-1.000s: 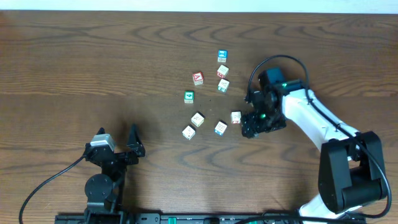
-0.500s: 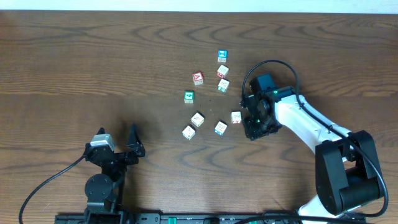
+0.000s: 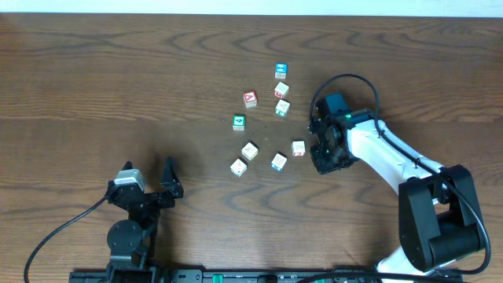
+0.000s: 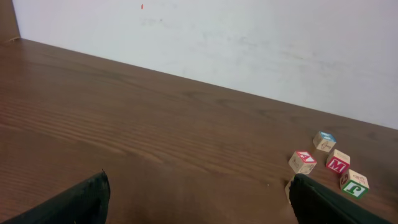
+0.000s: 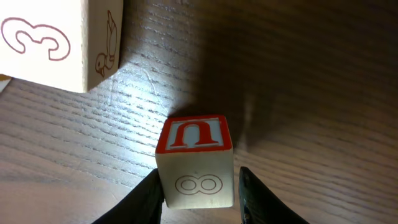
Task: Lift 5 blocks
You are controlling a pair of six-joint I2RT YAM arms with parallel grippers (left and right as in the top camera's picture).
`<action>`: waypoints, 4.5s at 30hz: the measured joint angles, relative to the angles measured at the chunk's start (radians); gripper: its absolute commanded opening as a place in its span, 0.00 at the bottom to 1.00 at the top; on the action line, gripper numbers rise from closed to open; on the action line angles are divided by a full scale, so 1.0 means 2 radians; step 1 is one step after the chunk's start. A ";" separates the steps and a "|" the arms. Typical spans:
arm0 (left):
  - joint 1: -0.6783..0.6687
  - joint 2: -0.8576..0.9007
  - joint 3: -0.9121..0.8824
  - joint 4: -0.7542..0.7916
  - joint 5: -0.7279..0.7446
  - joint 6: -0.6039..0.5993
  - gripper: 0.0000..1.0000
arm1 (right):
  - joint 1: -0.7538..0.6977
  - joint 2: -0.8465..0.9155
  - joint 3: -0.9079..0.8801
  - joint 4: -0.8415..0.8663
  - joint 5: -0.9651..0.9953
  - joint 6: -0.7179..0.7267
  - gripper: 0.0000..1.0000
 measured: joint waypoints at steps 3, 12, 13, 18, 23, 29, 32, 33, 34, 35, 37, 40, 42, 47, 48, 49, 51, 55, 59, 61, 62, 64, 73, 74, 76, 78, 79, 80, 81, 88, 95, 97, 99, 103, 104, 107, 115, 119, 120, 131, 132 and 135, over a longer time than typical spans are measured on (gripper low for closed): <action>0.000 0.000 0.000 0.000 0.000 0.000 0.93 | 0.000 0.000 0.000 0.002 -0.005 0.005 0.41; 0.000 0.000 0.000 0.000 0.000 0.000 0.92 | 0.000 0.000 0.000 0.009 -0.014 0.016 0.21; 0.000 0.000 0.000 0.000 0.000 0.000 0.92 | 0.000 0.000 0.000 0.010 -0.014 0.020 0.21; 0.000 0.000 0.000 0.000 0.000 0.000 0.92 | 0.000 0.000 0.000 0.024 -0.015 0.032 0.22; 0.000 0.000 0.000 0.000 0.000 0.000 0.92 | 0.000 0.000 0.000 0.040 -0.015 0.039 0.24; 0.000 0.000 0.000 0.000 0.000 0.000 0.93 | 0.000 0.000 0.000 0.061 -0.015 0.063 0.26; 0.000 0.000 0.000 0.000 0.000 0.000 0.93 | 0.000 0.000 0.000 0.068 -0.015 0.076 0.28; 0.000 0.000 0.000 0.000 0.000 0.000 0.92 | 0.000 0.000 0.000 0.069 -0.015 0.079 0.28; 0.000 0.000 0.000 0.000 0.000 0.000 0.93 | 0.000 0.000 0.000 0.070 -0.015 0.082 0.28; 0.000 0.000 0.000 0.000 0.000 0.000 0.93 | 0.000 0.000 0.000 0.069 -0.015 0.085 0.28; 0.000 0.000 0.000 0.000 0.000 0.000 0.92 | 0.000 0.000 0.000 0.069 -0.015 0.090 0.29; 0.000 0.000 0.000 0.000 0.000 0.000 0.92 | 0.001 0.000 0.000 0.070 -0.015 0.093 0.29; 0.000 0.000 0.000 0.000 0.000 0.000 0.92 | 0.004 0.000 0.000 0.072 -0.015 0.094 0.30; 0.000 0.000 0.000 0.000 0.000 0.000 0.93 | 0.015 0.000 0.000 0.084 -0.016 0.098 0.35; 0.000 0.000 0.000 0.000 0.000 0.000 0.92 | 0.016 0.000 0.000 0.086 -0.017 0.098 0.37; 0.000 0.000 0.000 0.000 0.000 0.000 0.92 | 0.019 0.000 0.000 0.089 -0.017 0.100 0.39; 0.000 0.000 0.000 0.000 0.000 0.000 0.92 | 0.021 0.000 0.000 0.092 -0.017 0.101 0.45; 0.000 0.000 0.000 0.000 0.000 0.000 0.92 | 0.021 0.000 0.000 0.095 -0.016 0.103 0.60; 0.000 0.000 0.000 0.000 0.000 0.000 0.93 | 0.021 0.000 0.000 0.095 -0.015 0.101 0.61; 0.000 0.000 0.000 0.000 0.000 0.000 0.92 | 0.021 0.000 0.000 0.095 -0.011 0.101 0.62; 0.000 0.000 0.000 0.000 0.000 0.000 0.93 | 0.021 0.000 0.000 0.094 -0.007 0.102 0.63; 0.000 0.000 0.000 0.000 0.000 0.000 0.92 | 0.021 0.000 0.000 0.088 0.002 0.102 0.65; 0.000 0.000 0.000 0.000 0.000 0.000 0.92 | 0.021 0.000 0.002 0.042 0.029 0.097 0.68; 0.000 0.000 0.000 0.000 0.000 0.000 0.93 | 0.021 -0.001 0.004 0.033 0.030 0.096 0.68; 0.000 0.000 0.000 0.000 0.000 0.000 0.92 | 0.021 -0.009 0.012 0.012 0.032 0.095 0.66; 0.000 0.000 0.000 0.000 0.000 0.000 0.92 | 0.021 -0.020 0.021 -0.005 0.032 0.093 0.50; 0.000 0.000 0.000 0.000 0.000 0.000 0.93 | 0.021 -0.030 0.028 -0.016 0.032 0.089 0.39; 0.000 0.000 0.000 0.000 0.000 0.000 0.92 | 0.021 -0.042 0.037 -0.028 0.030 0.088 0.28; 0.000 0.000 0.000 0.000 0.000 0.000 0.92 | 0.021 -0.054 0.045 -0.038 0.026 0.088 0.19; 0.000 0.000 0.000 0.000 0.001 0.000 0.93 | 0.035 -0.140 0.065 -0.062 -0.038 0.088 0.01; 0.000 0.000 0.000 0.000 0.001 0.000 0.92 | 0.093 -0.120 0.030 -0.022 -0.037 0.093 0.01; 0.000 0.000 0.000 0.000 0.001 0.000 0.92 | 0.103 -0.108 0.014 -0.004 -0.035 0.097 0.01; 0.000 0.000 0.000 0.000 0.001 0.000 0.93 | 0.113 -0.096 -0.002 0.015 -0.033 0.101 0.01; 0.000 0.000 0.000 0.000 0.001 0.000 0.92 | 0.116 -0.067 -0.026 0.044 -0.029 0.106 0.01; 0.000 0.000 0.000 0.000 0.001 0.000 0.93 | 0.116 -0.059 -0.028 0.050 -0.027 0.107 0.01; 0.000 0.000 0.000 0.000 0.001 0.000 0.92 | 0.116 -0.032 -0.029 0.068 -0.024 0.107 0.01; 0.000 0.000 0.000 0.000 0.001 0.000 0.93 | 0.116 0.016 -0.027 0.111 -0.023 0.110 0.01; 0.000 0.000 0.000 0.000 0.001 0.000 0.93 | 0.116 0.019 -0.026 0.126 -0.026 0.110 0.03; 0.000 0.000 0.000 0.000 0.001 0.000 0.93 | 0.116 0.019 -0.026 0.131 -0.027 0.110 0.03; 0.000 0.000 0.000 0.000 0.001 0.000 0.93 | 0.116 0.024 -0.026 0.174 -0.029 0.110 0.03; 0.000 0.000 0.000 0.000 0.001 0.000 0.92 | 0.116 0.025 -0.026 0.174 -0.028 0.109 0.01; 0.000 0.000 0.000 0.000 0.001 0.000 0.93 | 0.116 0.025 -0.026 0.171 -0.024 0.109 0.01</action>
